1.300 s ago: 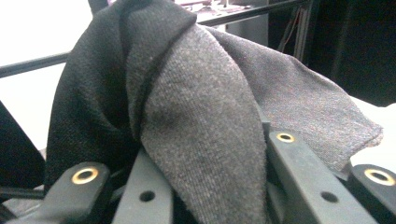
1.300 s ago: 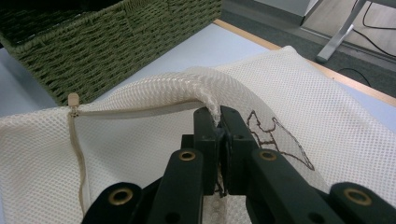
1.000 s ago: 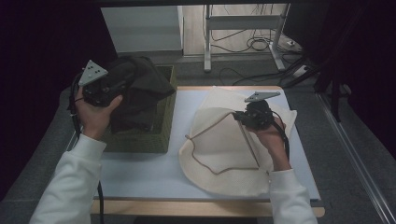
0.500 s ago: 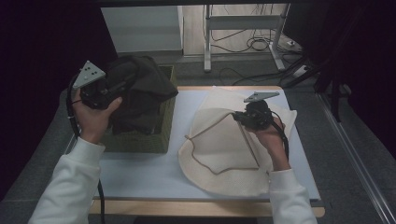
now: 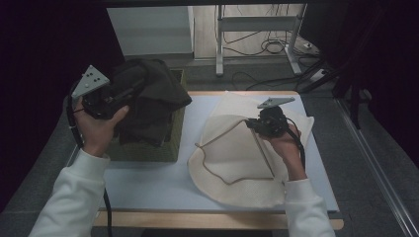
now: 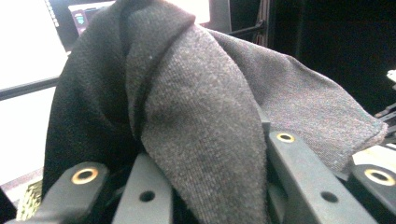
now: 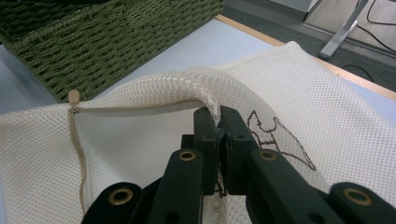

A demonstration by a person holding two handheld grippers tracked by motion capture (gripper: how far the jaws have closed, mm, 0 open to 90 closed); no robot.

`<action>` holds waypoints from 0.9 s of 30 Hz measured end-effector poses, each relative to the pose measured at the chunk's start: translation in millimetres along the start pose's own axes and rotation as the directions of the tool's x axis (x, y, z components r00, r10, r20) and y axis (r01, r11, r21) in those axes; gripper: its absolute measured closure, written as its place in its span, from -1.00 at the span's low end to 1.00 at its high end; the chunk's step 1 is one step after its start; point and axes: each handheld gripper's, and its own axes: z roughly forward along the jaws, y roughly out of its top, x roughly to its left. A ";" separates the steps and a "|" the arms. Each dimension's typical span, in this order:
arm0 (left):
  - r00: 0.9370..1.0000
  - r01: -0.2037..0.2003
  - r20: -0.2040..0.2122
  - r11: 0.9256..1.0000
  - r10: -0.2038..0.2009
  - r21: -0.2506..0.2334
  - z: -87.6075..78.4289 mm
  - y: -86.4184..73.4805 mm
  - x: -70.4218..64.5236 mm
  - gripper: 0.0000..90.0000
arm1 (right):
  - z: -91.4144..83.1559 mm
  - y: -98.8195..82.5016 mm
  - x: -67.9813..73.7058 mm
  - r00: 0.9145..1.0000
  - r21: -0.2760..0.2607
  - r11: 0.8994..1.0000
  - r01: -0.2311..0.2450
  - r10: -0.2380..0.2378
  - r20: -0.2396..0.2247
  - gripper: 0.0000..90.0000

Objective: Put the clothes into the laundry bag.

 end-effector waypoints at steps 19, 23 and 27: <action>0.996 0.027 0.090 0.998 -0.022 -0.063 -20.5 13.1 -18.6 0.61 | 0.3 -0.2 -0.4 1.000 -0.004 1.000 -0.003 0.003 0.000 0.91; 0.994 0.021 0.112 0.996 -0.011 -0.084 -26.9 18.8 -24.0 0.61 | 0.5 -0.2 0.1 1.000 -0.003 1.000 -0.002 0.002 0.000 0.91; 0.990 0.024 0.142 0.994 -0.009 -0.104 -33.4 23.4 -30.1 0.61 | 0.4 -0.1 0.4 1.000 -0.002 1.000 -0.002 0.002 0.000 0.91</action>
